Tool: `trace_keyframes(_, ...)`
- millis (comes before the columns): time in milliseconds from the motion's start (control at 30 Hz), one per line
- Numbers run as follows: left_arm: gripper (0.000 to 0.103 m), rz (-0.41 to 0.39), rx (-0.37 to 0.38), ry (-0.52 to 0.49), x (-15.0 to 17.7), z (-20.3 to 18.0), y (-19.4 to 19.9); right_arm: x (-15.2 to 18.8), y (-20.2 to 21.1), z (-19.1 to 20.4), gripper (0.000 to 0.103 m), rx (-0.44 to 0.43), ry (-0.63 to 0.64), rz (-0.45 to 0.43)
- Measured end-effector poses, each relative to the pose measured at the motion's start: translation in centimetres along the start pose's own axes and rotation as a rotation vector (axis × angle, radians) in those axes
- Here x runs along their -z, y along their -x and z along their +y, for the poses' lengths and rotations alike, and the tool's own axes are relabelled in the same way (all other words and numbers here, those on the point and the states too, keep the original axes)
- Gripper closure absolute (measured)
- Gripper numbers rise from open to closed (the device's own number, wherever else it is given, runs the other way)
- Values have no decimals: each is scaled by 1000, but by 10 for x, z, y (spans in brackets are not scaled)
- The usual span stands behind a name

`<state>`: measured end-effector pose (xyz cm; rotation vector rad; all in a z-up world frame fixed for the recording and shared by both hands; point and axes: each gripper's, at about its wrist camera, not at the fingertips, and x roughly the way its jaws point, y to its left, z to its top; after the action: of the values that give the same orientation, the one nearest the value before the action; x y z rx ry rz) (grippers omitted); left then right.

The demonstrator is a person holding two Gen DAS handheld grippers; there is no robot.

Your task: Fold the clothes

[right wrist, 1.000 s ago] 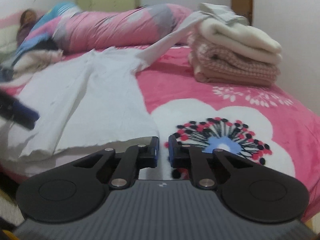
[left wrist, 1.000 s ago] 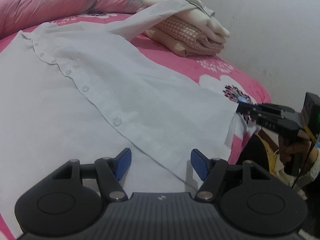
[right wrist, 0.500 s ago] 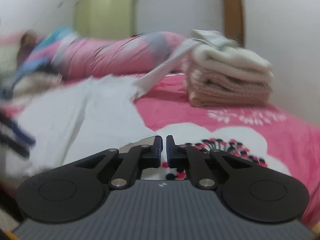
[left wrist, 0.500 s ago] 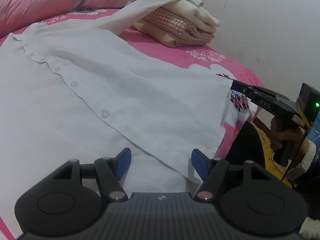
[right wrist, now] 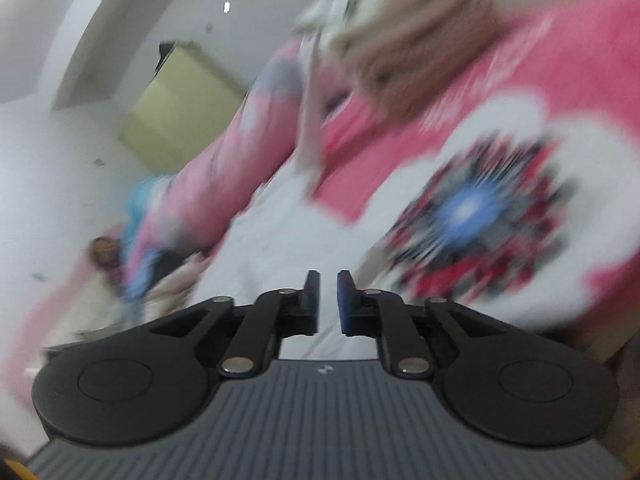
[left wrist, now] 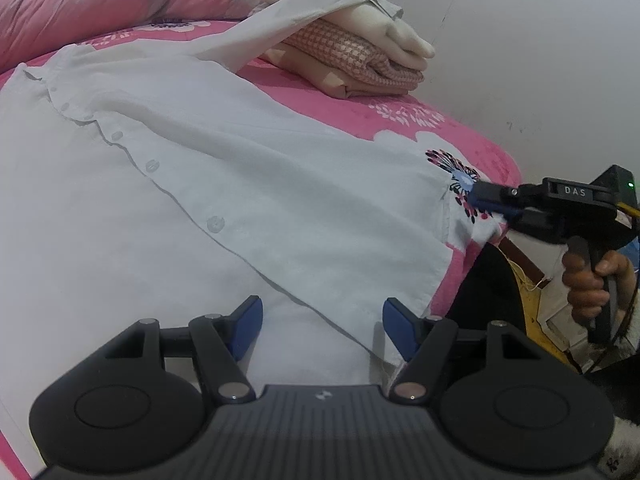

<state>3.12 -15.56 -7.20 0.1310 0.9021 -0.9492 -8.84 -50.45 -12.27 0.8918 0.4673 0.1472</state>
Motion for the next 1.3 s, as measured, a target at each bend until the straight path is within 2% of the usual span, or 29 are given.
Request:
trace_keyframes(33, 35, -2, 1, 1, 0, 0, 0, 2, -7, 2, 75, -4, -20, 26)
trace_keyframes(67, 35, -4, -1, -1, 1, 0, 1, 3, -14, 3, 74, -6, -35, 49)
trace_keyframes(167, 36, -20, -23, -26, 2, -5, 5, 1, -22, 7, 74, 30, -37, 29)
trace_keyframes(300, 34, -75, -59, -133, 2, -19, 21, -6, -27, 2, 73, 86, -117, 27)
trace_keyframes(333, 31, -93, -56, -167, 2, -25, 26, -8, -28, -1, 73, 89, -137, 25)
trace_keyframes(500, 25, -143, 7, -352, 5, -62, 30, -16, -29, -8, 72, 94, -181, -13)
trace_keyframes(567, 26, -137, -32, -441, 10, -82, 17, -17, -32, -11, 73, 91, -206, -7)
trace_keyframes(667, 30, -142, -141, -604, 25, -106, -1, -16, -34, -14, 73, 82, -239, -5)
trace_keyframes(733, 37, -141, -184, -670, 32, -116, -10, -15, -34, -16, 74, 75, -246, -9)
trace_keyframes(867, 56, -148, -245, -679, 35, -118, -12, -16, -38, -17, 79, 83, -246, 1)
trace_keyframes(933, 61, -162, -266, -662, 33, -115, -8, -16, -36, -19, 79, 85, -258, 11)
trace_keyframes(1000, 62, -143, -261, -661, 33, -113, -9, -15, -34, -18, 77, 82, -263, 22)
trace_keyframes(1167, 60, -74, -265, -743, 43, -124, -21, -18, -35, -14, 74, 94, -255, 41)
trace_keyframes(1300, 74, -100, -278, -723, 42, -128, -22, -21, -39, -15, 74, 99, -265, 36)
